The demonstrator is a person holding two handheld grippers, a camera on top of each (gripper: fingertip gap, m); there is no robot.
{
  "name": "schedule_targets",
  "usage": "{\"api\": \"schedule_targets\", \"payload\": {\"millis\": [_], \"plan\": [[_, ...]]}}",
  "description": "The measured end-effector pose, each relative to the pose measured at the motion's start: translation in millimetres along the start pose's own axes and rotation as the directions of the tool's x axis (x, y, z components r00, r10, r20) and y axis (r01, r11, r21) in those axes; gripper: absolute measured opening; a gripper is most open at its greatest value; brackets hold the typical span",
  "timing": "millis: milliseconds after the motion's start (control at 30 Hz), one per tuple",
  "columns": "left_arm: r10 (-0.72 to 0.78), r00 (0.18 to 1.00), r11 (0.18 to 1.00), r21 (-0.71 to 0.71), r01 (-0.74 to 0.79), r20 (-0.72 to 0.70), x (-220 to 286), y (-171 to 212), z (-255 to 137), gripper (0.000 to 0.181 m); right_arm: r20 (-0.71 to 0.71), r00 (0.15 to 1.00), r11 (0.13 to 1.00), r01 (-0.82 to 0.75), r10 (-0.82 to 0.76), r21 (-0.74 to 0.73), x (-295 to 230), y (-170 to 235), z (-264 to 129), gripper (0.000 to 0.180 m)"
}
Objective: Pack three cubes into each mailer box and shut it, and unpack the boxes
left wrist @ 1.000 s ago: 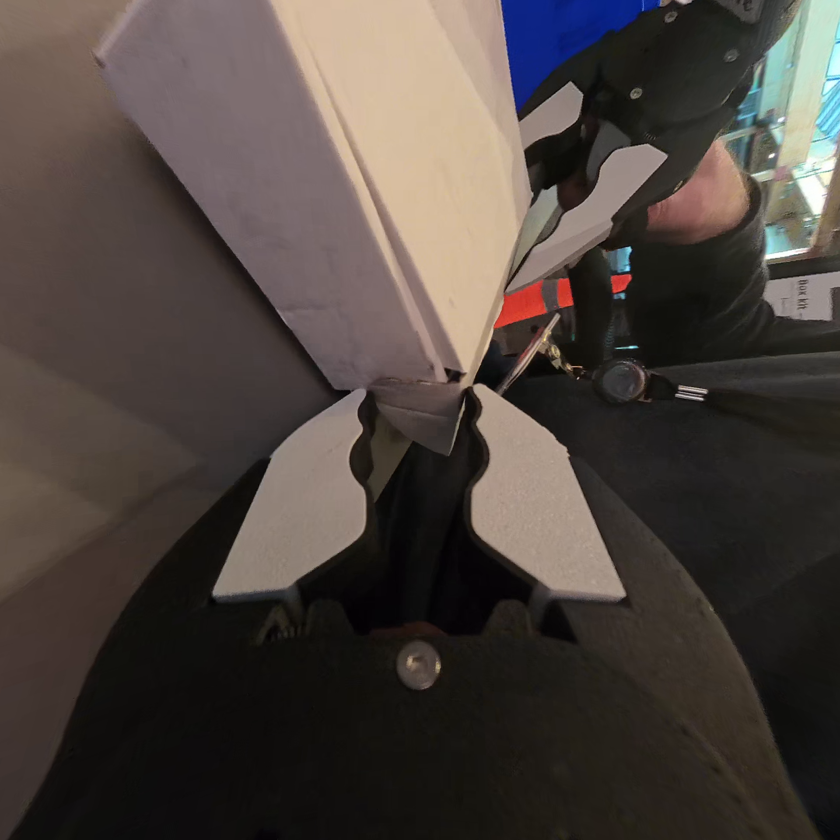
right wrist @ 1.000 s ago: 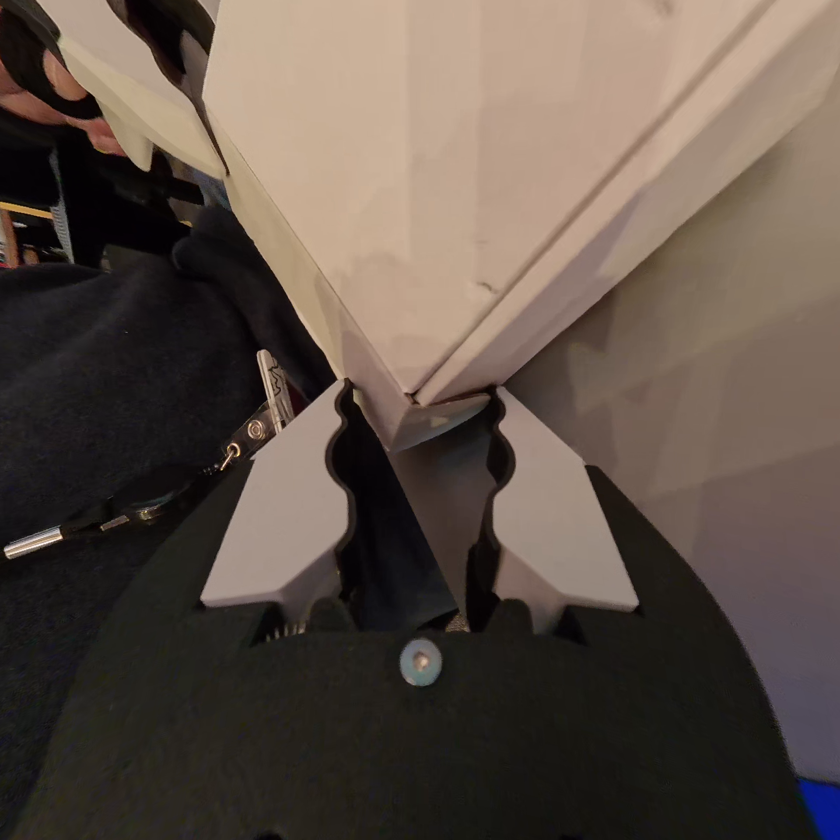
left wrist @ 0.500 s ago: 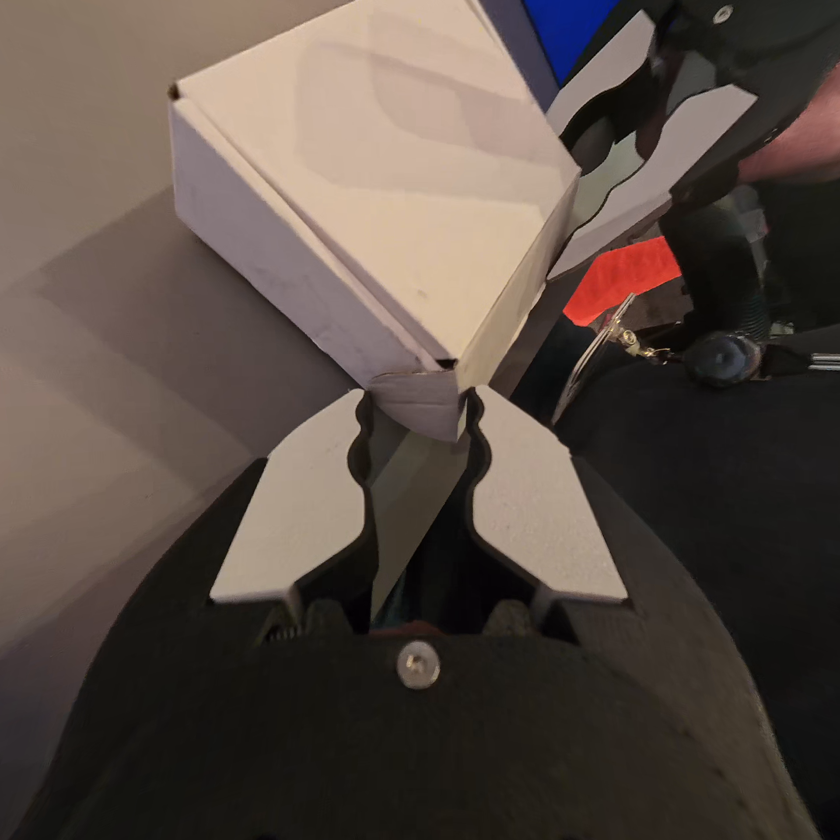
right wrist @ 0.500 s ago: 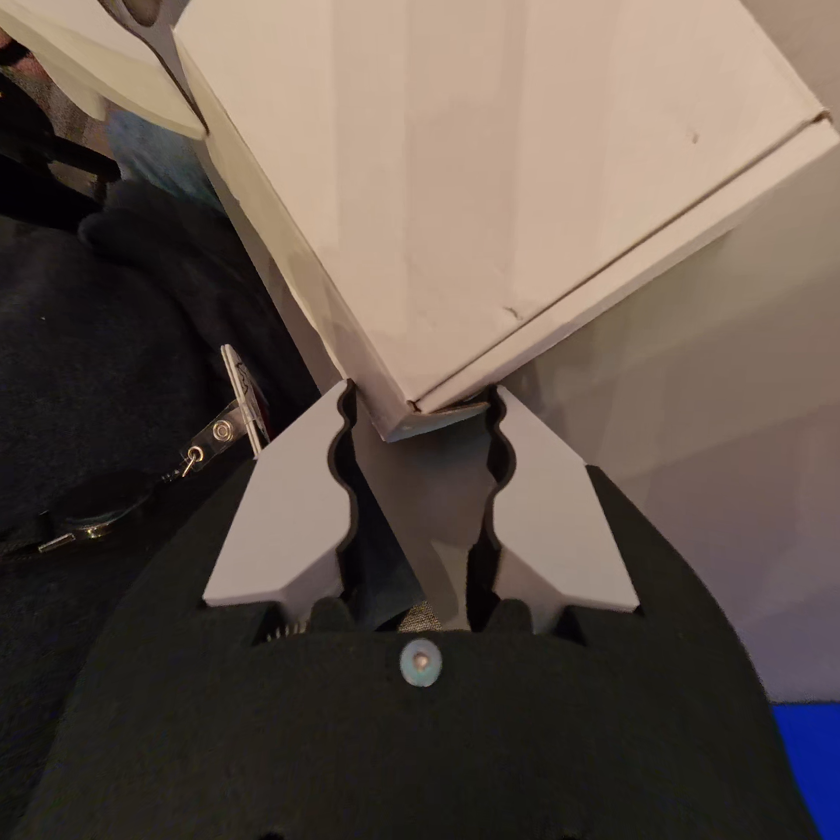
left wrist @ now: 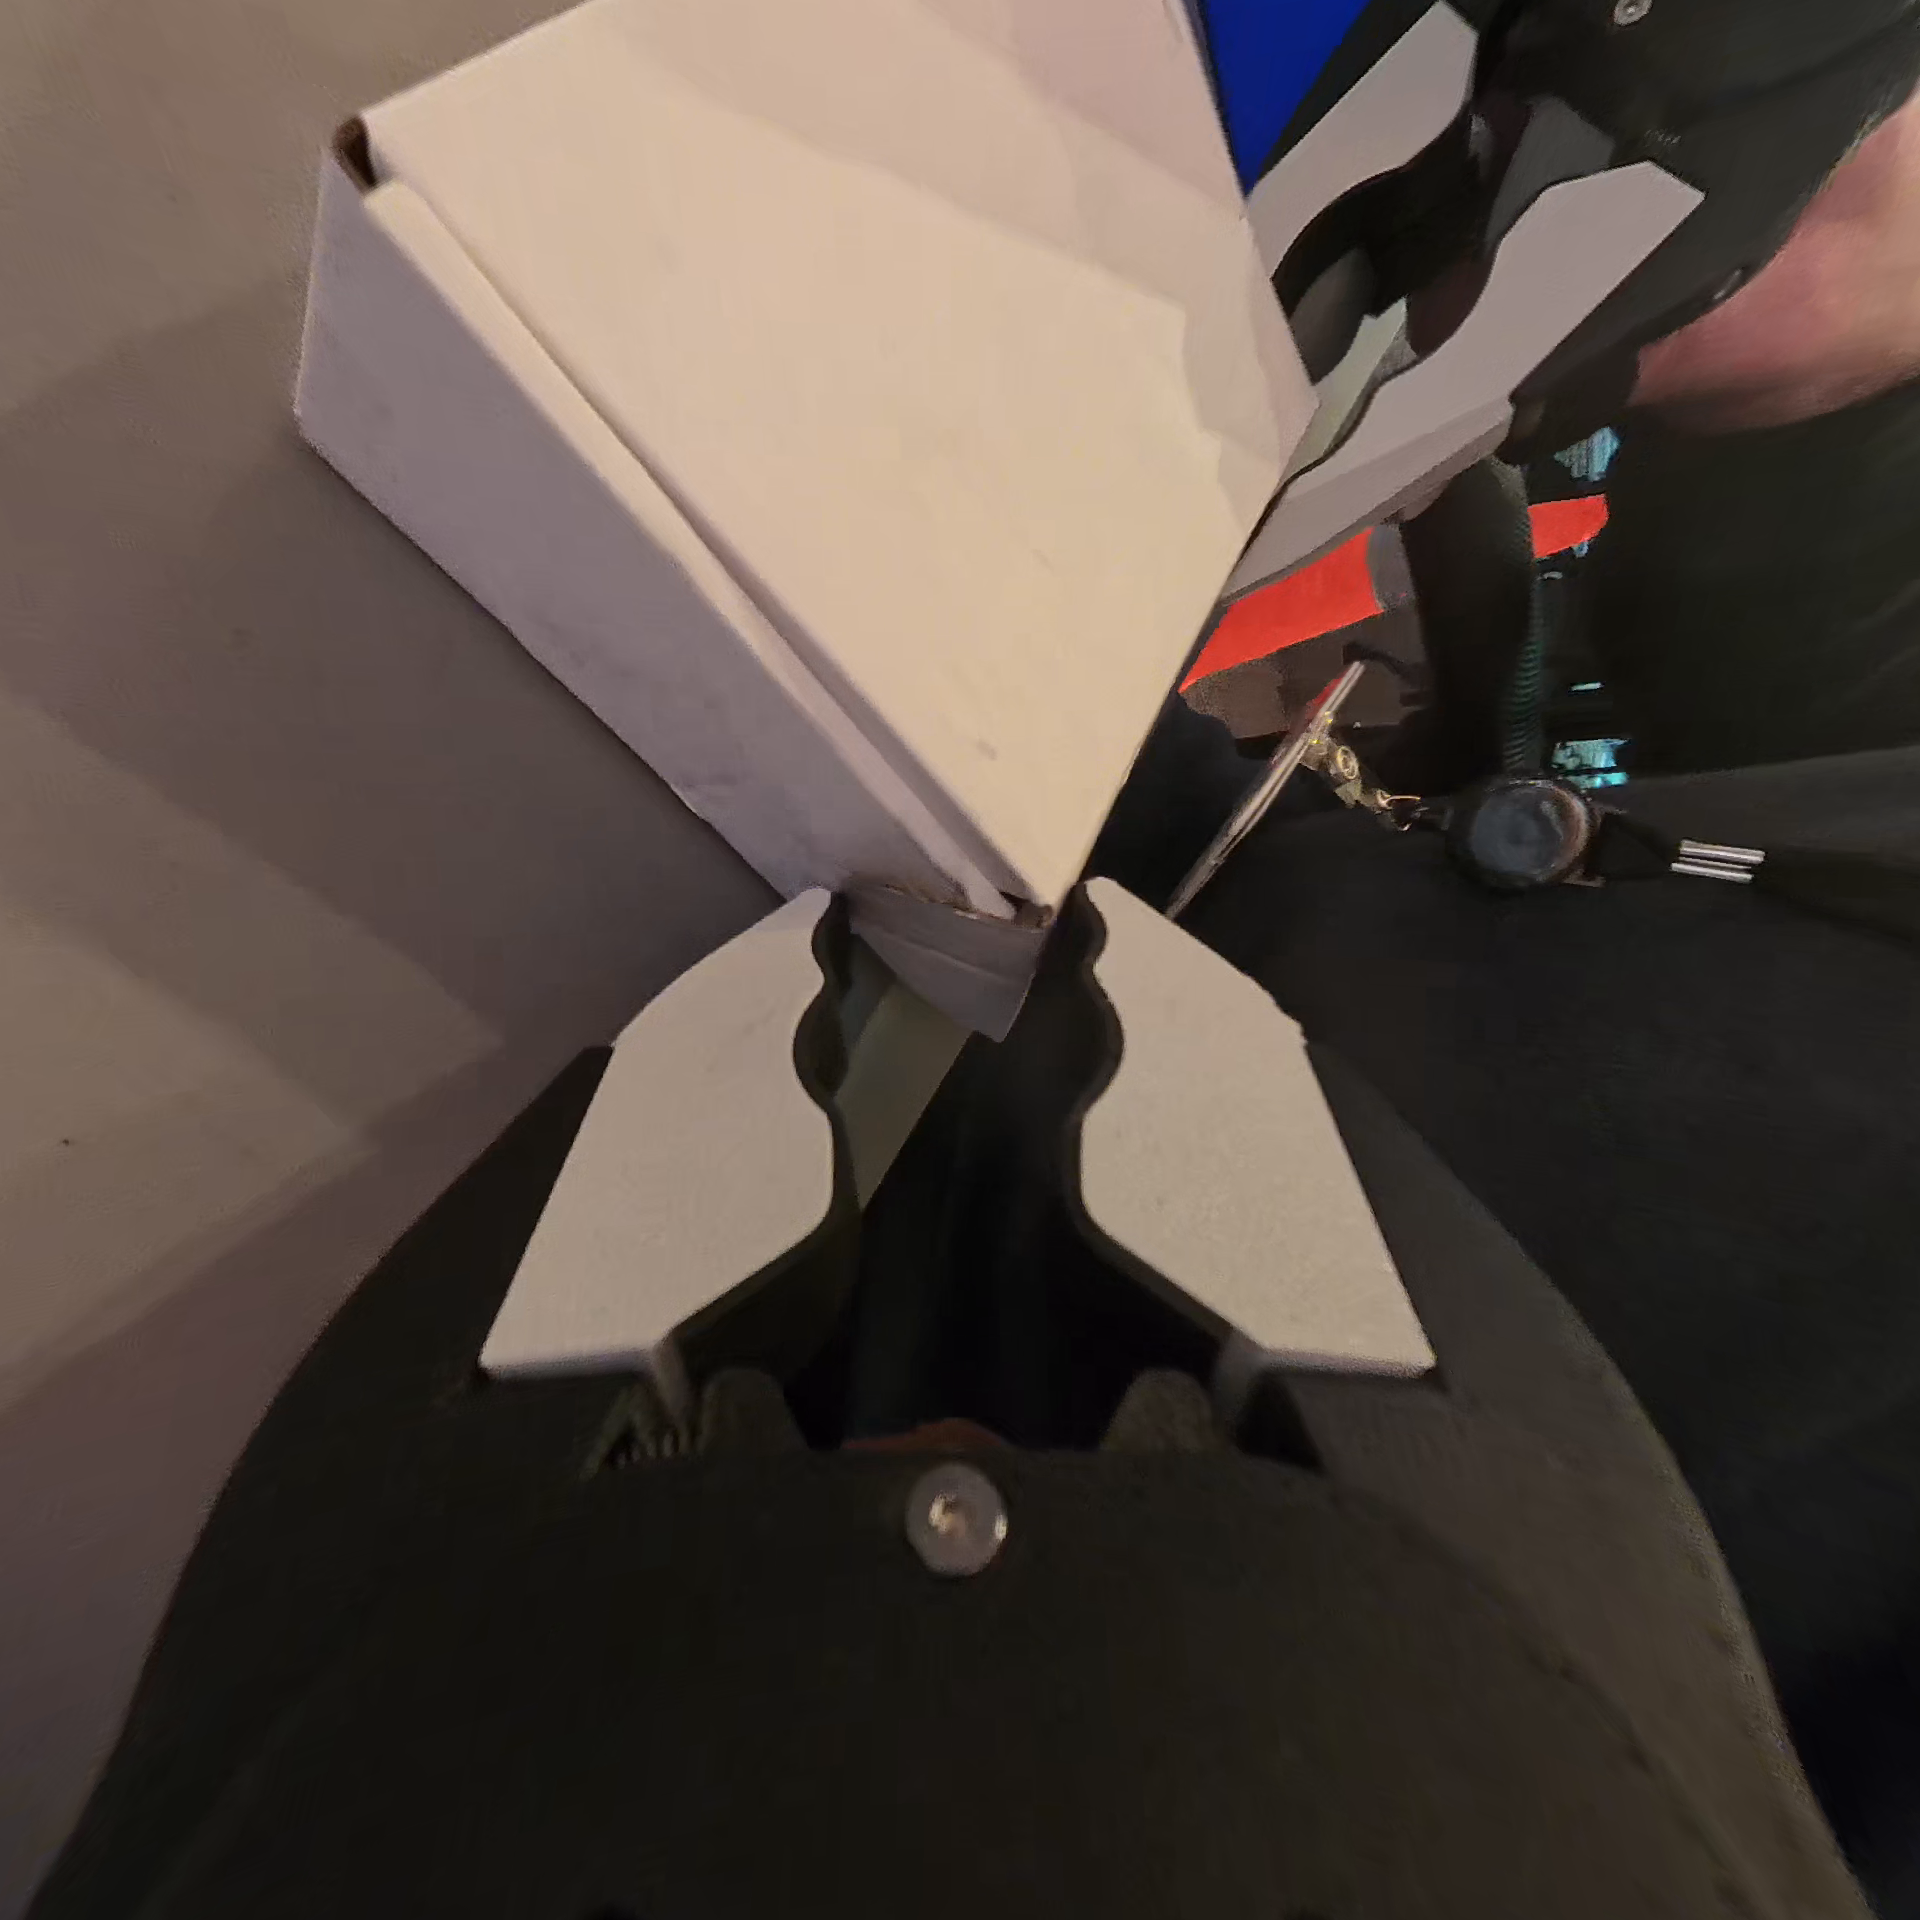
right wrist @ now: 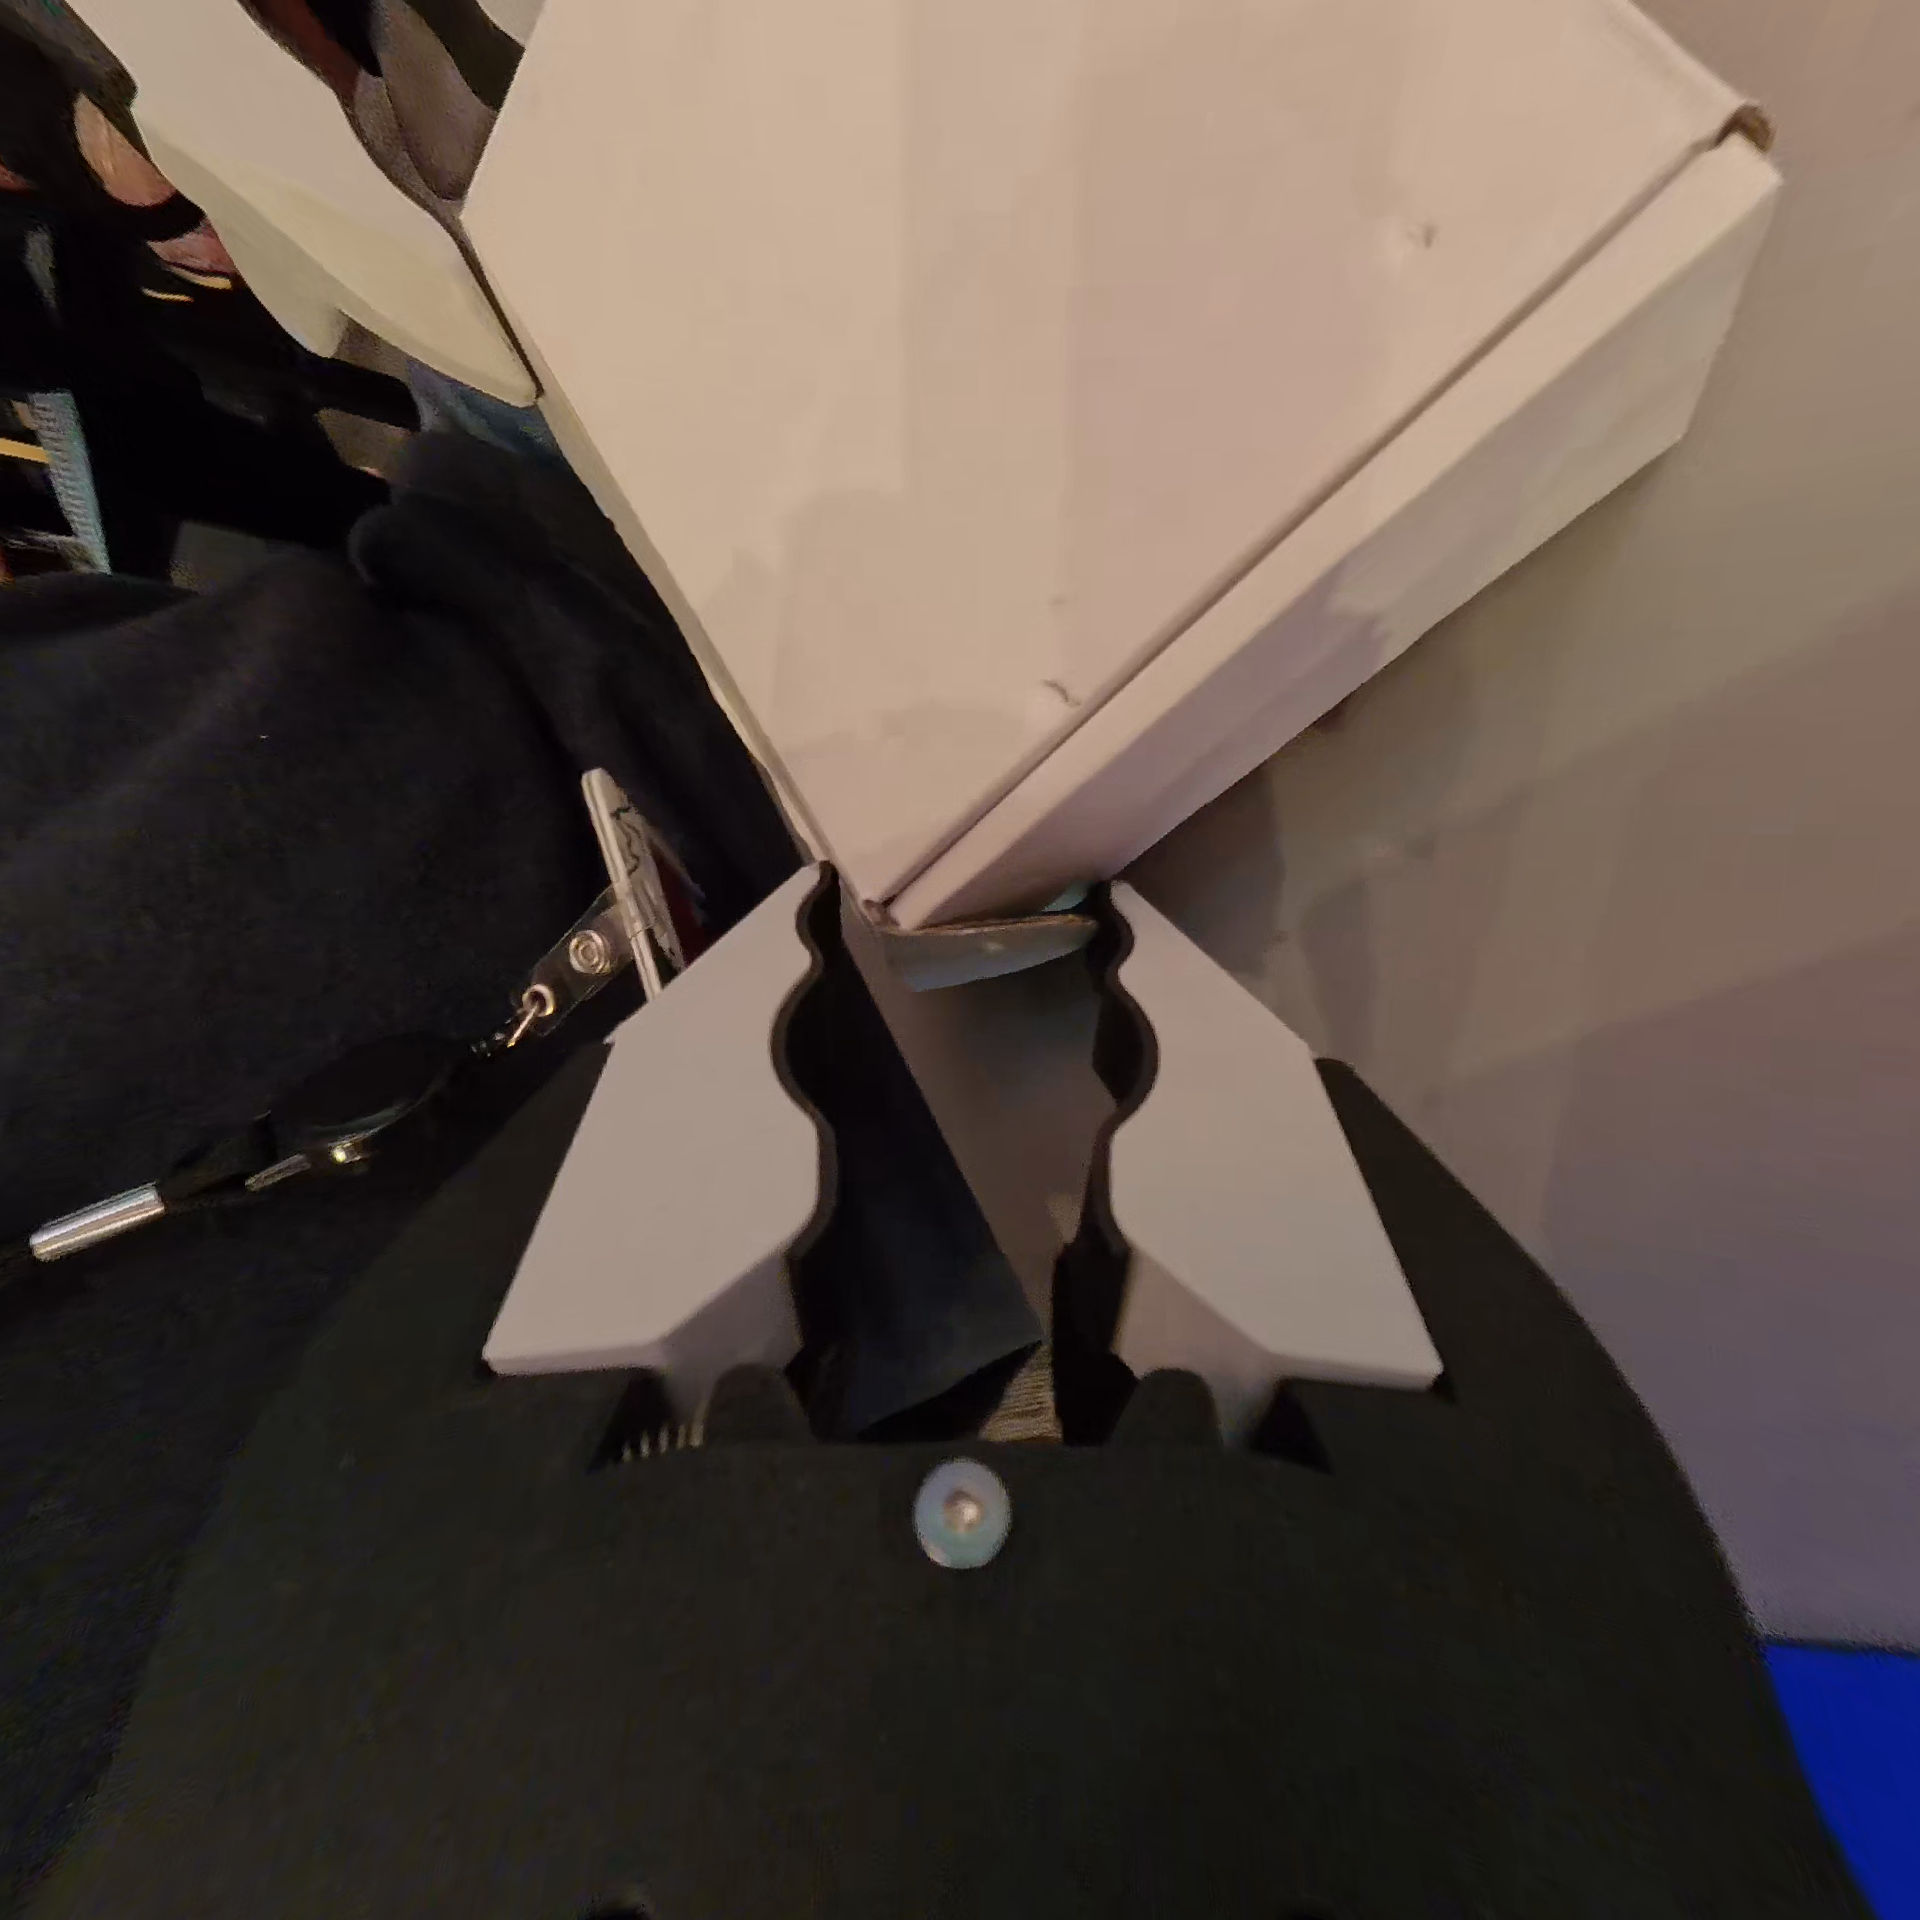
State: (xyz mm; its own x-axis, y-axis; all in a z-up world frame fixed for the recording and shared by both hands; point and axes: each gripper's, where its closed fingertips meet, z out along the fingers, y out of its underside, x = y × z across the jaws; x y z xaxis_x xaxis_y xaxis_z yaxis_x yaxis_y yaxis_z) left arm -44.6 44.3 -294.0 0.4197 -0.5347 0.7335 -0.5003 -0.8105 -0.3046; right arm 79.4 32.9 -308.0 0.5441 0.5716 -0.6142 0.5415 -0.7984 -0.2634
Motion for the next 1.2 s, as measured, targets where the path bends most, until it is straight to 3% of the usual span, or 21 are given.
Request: {"api": "schedule_targets", "payload": {"millis": [33, 200, 467, 600, 867, 1200], "plan": [[0.006, 1.000, 1.000, 0.009, -0.006, 0.000, -1, -1, -1, 0.039, -0.035, 0.999, 1.000, 0.026, -0.026, 0.016, 3, -3, -1, 0.049], [0.083, 0.994, 0.992, 0.089, -0.089, 0.064, -4, -8, -6, 0.036, -0.245, 0.961, 0.991, 0.132, -0.132, -0.015, 20, -1, -6, 0.067], [0.169, 0.976, 0.971, 0.146, -0.189, 0.135, 2, -13, -2, 0.035, -0.298, 0.945, 0.989, 0.146, -0.132, 0.025, 25, 2, -11, 0.078], [0.234, 0.950, 0.946, 0.178, -0.272, 0.209, 8, -22, -14, 0.032, -0.289, 0.953, 0.990, 0.118, -0.092, 0.074, 25, 1, -13, 0.070], [0.275, 0.936, 0.937, 0.159, -0.312, 0.221, 10, -22, -7, 0.037, -0.333, 0.939, 0.983, 0.132, -0.084, 0.126, 24, -2, -21, 0.056], [0.281, 0.920, 0.938, 0.123, -0.323, 0.273, 5, -23, 0, 0.031, -0.278, 0.959, 0.996, 0.070, -0.052, 0.055, 11, 11, -9, 0.049]]}}
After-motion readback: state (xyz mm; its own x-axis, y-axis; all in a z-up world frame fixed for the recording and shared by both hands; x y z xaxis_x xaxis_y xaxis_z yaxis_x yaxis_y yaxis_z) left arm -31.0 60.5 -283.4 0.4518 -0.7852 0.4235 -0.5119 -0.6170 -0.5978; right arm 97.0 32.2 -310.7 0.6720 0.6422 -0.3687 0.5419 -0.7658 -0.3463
